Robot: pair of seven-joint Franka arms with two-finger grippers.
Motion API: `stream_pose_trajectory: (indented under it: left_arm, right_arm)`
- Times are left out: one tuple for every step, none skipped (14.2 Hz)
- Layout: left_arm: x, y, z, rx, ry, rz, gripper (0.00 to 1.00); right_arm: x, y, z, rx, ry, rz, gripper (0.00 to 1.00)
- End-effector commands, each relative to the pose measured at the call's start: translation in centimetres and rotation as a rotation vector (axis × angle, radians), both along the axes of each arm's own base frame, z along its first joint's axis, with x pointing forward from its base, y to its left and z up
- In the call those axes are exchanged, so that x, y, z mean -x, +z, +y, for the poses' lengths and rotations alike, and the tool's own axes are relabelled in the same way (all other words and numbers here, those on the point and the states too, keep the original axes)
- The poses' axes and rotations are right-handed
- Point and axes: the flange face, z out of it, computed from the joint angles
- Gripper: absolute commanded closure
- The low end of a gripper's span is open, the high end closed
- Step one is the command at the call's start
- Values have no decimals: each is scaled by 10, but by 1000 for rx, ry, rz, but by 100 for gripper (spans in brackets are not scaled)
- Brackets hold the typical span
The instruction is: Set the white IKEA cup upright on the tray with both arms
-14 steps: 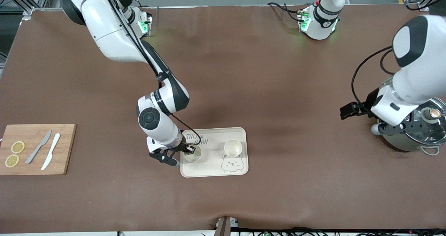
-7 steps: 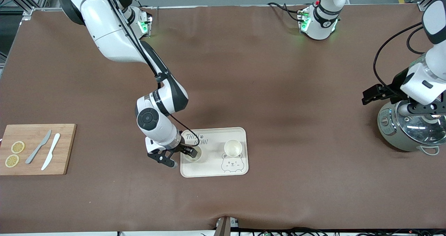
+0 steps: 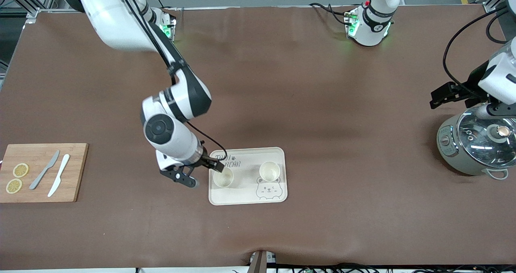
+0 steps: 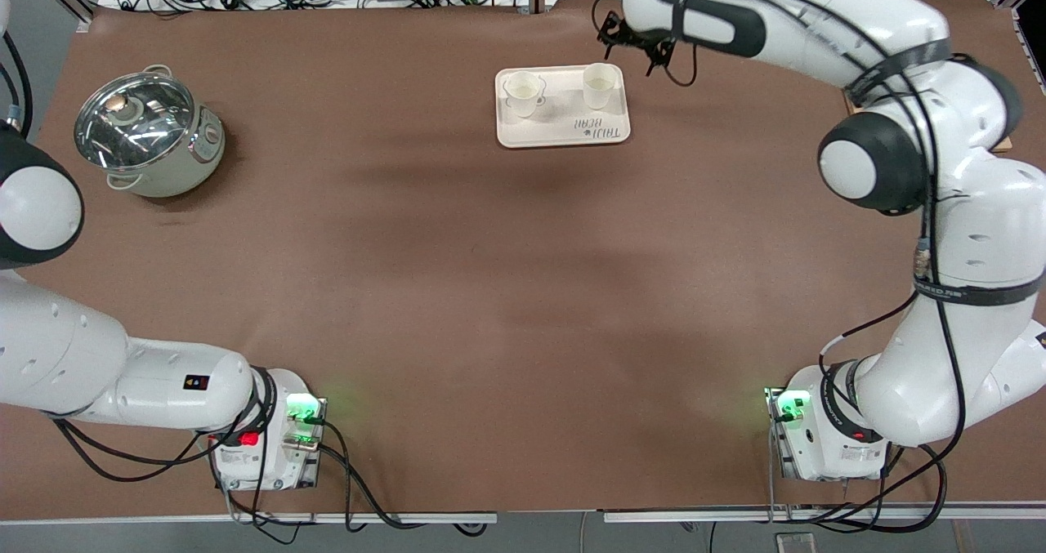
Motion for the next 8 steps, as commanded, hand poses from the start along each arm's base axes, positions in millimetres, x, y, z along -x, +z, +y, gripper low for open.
stream_pose_trajectory:
  left_arm:
    - [3, 22, 2, -28, -24, -14, 0]
    - [1, 25, 2, -29, -22, -23, 0]
    - [0, 29, 1, -29, -24, -31, 0]
    - [0, 31, 0, -29, -25, -34, 0]
    - [0, 30, -2, -25, -27, -32, 0]
    - [0, 30, -2, -22, -22, -32, 0]
    - [0, 30, -2, -21, -21, -32, 0]
    - [0, 30, -2, -19, -19, -32, 0]
  right_arm:
    - [35, 98, -26, 17, 32, 31, 0]
    - [48, 129, -36, 23, 58, 43, 0]
    - [61, 159, -47, 29, 72, 50, 0]
    - [73, 185, -60, 35, 77, 57, 0]
    - [85, 205, -77, 44, 94, 75, 0]
    - [95, 224, -98, 50, 112, 92, 0]
    - [104, 240, -124, 53, 135, 102, 0]
    - [113, 252, -151, 51, 166, 99, 0]
